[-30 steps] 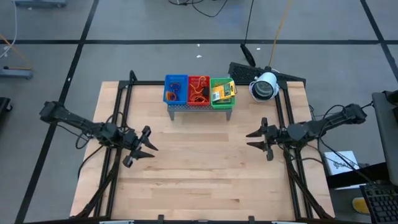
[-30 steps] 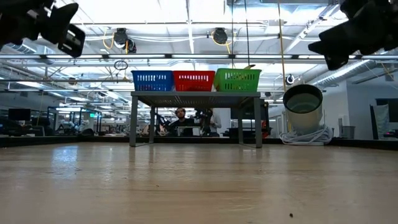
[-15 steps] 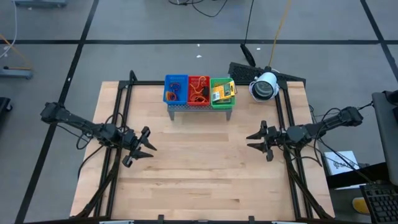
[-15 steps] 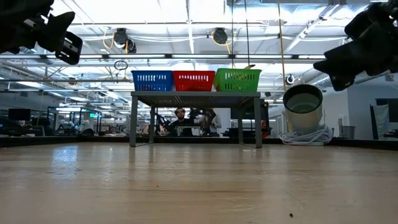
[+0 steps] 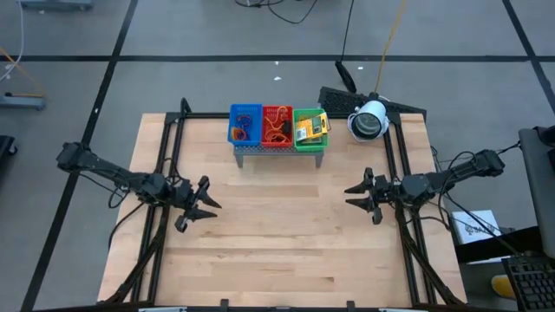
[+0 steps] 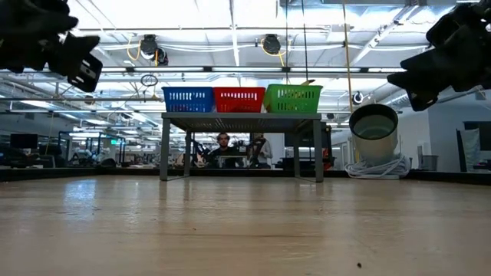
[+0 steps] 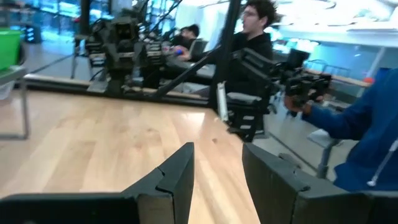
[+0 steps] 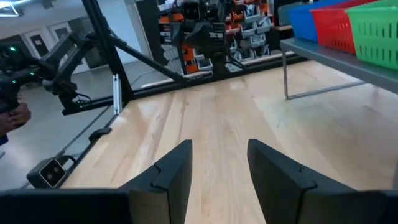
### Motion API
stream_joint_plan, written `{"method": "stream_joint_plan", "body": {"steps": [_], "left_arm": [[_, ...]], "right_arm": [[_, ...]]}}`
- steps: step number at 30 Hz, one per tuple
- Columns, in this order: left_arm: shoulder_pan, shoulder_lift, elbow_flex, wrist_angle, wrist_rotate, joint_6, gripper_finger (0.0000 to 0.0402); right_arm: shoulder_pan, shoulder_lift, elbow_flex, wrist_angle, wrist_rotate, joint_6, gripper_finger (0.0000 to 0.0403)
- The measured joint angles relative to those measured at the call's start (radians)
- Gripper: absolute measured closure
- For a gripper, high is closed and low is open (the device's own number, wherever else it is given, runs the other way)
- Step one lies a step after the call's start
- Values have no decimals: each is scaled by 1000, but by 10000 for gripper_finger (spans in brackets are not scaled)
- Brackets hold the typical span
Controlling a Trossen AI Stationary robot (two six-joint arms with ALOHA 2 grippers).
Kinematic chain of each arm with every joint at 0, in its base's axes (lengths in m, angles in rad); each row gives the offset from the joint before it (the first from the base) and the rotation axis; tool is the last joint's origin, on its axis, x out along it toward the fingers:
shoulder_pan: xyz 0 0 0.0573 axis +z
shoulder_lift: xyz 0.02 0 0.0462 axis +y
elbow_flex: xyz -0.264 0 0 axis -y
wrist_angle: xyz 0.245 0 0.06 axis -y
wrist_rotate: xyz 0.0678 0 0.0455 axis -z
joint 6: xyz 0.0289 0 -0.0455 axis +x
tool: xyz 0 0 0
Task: Pick & Place Office Desk Supplies
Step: Return to Home Position
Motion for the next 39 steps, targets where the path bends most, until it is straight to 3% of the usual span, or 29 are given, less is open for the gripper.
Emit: {"method": "stream_joint_plan", "body": {"steps": [8, 14, 20, 31, 39], "left_arm": [[1, 0, 0, -46, -62, -17, 256], [24, 0, 0, -80, -91, 1, 256], [119, 0, 0, -94, -110, 0, 256], [335, 0, 0, -185, 143, -17, 256], [326, 0, 0, -236, 163, -8, 256]], "right_arm": [[-34, 6, -26, -89, 79, 82, 259], [-83, 5, -27, -64, 77, 9, 259], [-143, 5, -28, -36, 76, -41, 259], [-290, 5, -28, -19, -59, -52, 259], [-328, 5, -28, -23, -80, -45, 259]]}}
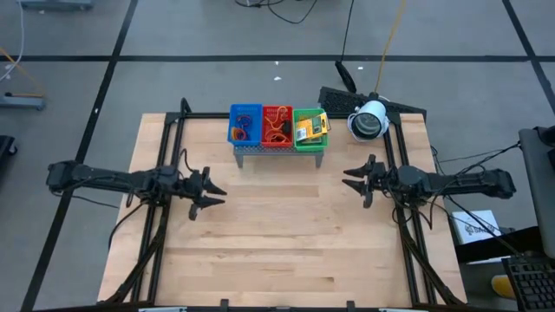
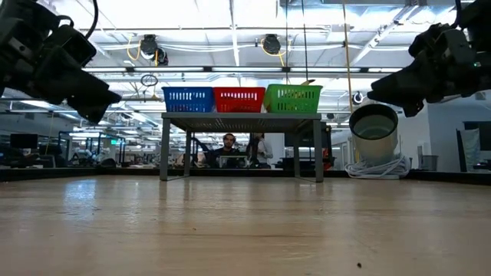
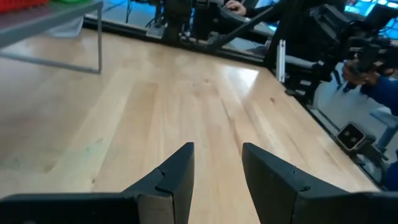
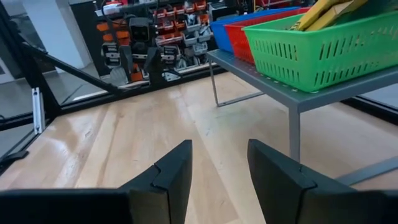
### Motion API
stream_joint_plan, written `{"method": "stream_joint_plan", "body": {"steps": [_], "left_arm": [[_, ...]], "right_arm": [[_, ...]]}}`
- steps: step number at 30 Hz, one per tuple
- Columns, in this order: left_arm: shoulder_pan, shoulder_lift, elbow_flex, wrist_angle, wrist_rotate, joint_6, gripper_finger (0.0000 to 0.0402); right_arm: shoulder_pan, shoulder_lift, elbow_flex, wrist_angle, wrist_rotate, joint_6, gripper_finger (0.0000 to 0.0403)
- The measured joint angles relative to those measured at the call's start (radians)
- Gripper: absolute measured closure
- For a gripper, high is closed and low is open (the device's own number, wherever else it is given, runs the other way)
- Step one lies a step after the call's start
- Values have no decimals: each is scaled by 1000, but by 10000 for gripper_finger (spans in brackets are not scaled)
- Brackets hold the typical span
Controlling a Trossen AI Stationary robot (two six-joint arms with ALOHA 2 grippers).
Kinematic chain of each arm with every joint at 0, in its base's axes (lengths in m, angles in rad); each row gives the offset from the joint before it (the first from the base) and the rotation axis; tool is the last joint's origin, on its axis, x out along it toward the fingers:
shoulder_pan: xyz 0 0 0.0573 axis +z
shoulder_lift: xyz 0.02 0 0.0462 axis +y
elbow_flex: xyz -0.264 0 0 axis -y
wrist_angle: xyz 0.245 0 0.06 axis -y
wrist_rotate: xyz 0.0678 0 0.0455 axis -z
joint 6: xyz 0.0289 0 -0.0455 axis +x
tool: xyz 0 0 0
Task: Pick & Place Office Desk Supplies
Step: Return to Home Position
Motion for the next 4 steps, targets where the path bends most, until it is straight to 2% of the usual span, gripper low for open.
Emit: {"method": "stream_joint_plan", "body": {"steps": [4], "left_arm": [[-16, 0, 0, -31, -32, -14, 256]], "right_arm": [[-1, 0, 0, -13, -1, -2, 259]]}}
